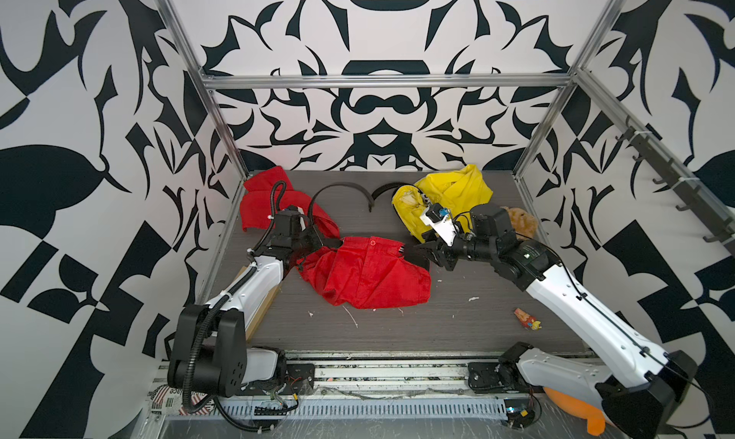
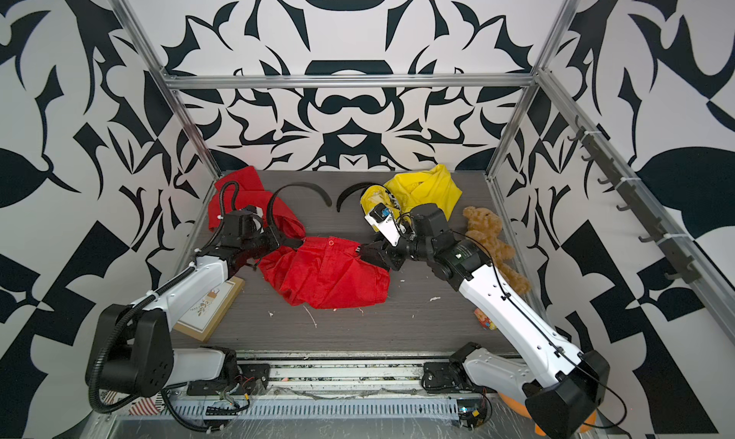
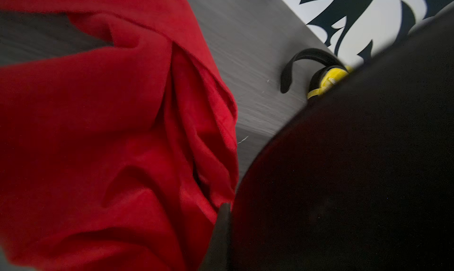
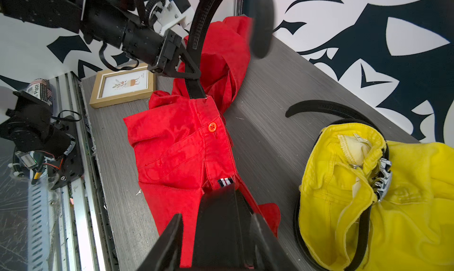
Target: Remove the belt from the trousers
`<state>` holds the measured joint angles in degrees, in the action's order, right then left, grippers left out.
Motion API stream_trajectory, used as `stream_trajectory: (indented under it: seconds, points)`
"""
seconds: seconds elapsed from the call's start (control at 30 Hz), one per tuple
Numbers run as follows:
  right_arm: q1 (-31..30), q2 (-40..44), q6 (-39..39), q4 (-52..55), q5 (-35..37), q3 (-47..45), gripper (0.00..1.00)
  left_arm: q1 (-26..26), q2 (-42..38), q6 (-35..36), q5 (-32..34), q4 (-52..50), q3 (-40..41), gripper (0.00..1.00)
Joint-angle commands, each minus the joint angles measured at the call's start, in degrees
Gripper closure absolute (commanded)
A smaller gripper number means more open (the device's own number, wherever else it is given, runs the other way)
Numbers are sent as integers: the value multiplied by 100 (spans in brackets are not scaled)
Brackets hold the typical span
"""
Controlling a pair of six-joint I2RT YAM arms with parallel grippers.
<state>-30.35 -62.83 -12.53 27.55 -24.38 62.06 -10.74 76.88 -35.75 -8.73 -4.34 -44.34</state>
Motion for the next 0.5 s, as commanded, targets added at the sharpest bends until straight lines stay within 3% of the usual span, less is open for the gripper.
stream_trajectory:
  seconds: [0.0, 0.1, 0.23, 0.47]
  points:
    - [82, 232, 67, 83, 146, 201, 100, -225, -164, 184, 612, -358, -212, 85]
    - [83, 180, 101, 23, 145, 209, 100, -551, -335, 613, 887, -645, -523, 35]
    - [82, 33, 160, -25, 213, 288, 100, -711, -620, 989, 865, -1078, -949, 1]
    - [88, -246, 326, -83, 354, 504, 100, -1818, -1183, 1762, 1525, -1676, -1401, 0]
